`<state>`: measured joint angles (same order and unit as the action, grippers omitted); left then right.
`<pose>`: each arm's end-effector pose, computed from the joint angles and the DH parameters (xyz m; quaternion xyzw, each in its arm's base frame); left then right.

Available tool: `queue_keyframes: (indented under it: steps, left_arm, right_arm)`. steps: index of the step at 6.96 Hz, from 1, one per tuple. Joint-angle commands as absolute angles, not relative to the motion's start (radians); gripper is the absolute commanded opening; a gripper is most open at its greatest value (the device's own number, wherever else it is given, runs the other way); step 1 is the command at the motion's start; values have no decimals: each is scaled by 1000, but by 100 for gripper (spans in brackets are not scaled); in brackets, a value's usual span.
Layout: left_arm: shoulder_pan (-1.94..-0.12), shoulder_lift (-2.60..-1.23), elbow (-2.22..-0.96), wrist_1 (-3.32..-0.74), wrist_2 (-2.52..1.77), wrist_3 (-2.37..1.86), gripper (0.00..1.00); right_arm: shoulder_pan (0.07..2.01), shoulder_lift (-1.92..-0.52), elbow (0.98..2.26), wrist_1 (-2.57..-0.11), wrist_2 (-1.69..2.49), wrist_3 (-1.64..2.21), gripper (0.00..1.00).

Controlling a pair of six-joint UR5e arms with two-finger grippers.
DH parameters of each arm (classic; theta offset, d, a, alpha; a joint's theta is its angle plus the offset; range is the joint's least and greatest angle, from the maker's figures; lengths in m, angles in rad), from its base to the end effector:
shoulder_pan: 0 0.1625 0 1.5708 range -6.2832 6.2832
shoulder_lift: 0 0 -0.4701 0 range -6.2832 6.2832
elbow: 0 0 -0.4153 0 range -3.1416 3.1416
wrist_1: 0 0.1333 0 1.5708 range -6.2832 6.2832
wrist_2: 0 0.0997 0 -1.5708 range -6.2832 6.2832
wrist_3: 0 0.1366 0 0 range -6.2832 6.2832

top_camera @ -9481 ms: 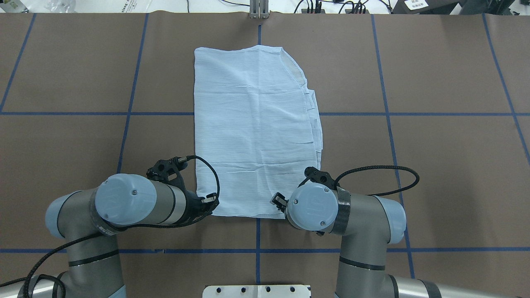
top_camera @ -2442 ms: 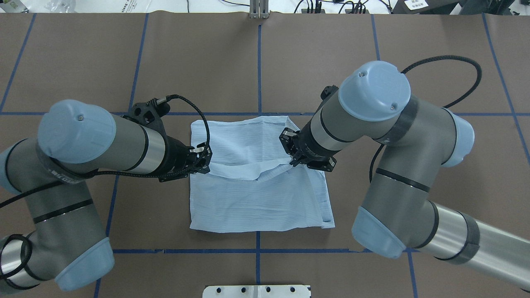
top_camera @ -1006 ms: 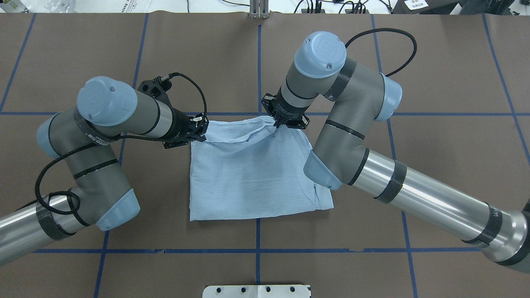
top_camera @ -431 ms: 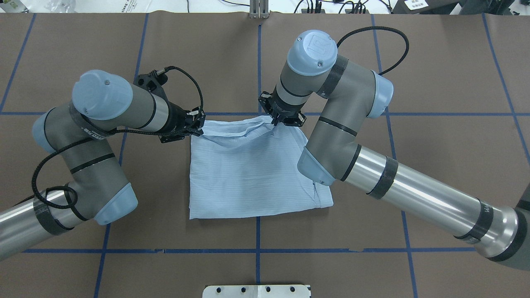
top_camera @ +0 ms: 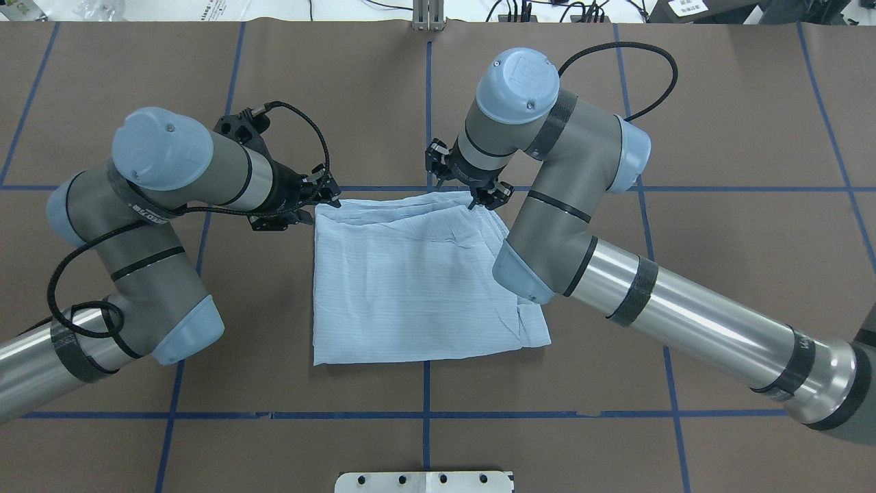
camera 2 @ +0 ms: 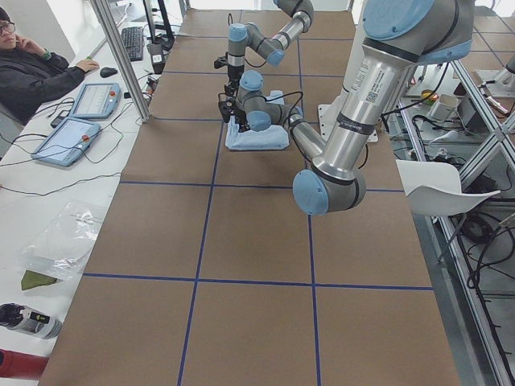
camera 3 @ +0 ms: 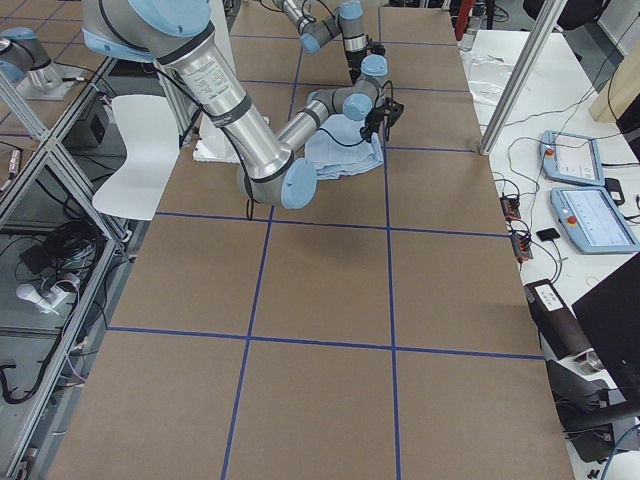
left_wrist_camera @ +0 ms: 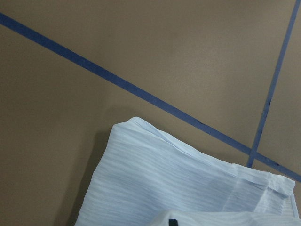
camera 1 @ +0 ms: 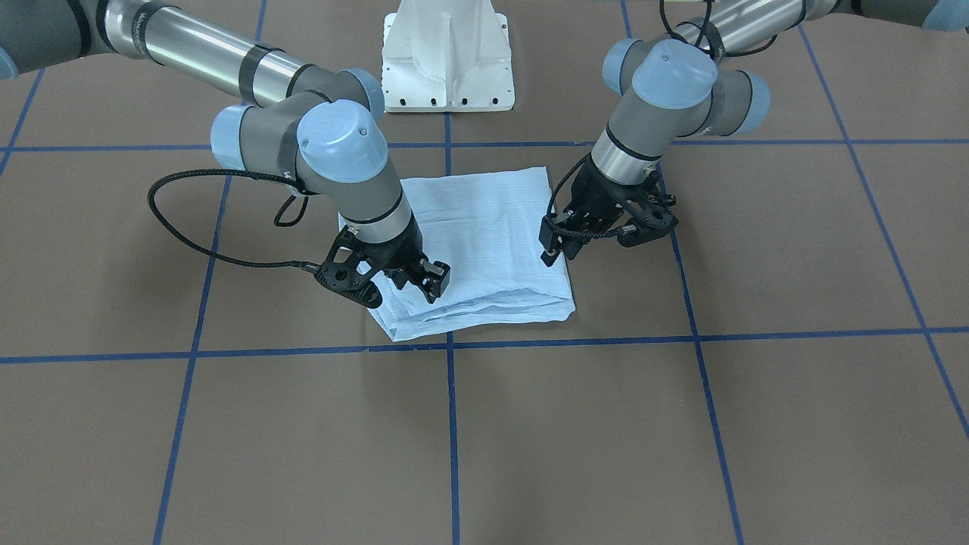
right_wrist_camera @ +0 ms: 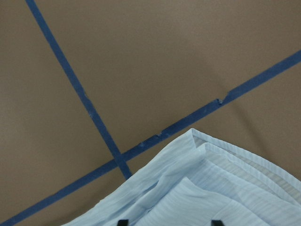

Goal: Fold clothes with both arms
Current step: 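Lower the edge onto the far side and open both grippers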

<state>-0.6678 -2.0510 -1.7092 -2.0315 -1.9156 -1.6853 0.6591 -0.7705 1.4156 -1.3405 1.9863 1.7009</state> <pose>0.5082 -0.5117 0.3114 -0.0033 0.5272 -0.2407 0.8149 -0.6075 -0.5695 0.2437 -0.0719 -0.4492 0.2600 0.8518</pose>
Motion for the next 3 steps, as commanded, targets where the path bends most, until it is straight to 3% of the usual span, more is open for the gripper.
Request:
queue_keyframes:
  steps: [1,3]
  left_arm:
    - [-686,-2049,-1710,-2026,-1919,-1681,99]
    - [-724,-2034,-1727,-2017,-1919,-1616,99]
  right_arm:
    - [676,-770,1425,-1342,1990,1646,100]
    - [750,-833,1497,-1386,2002,1496,100]
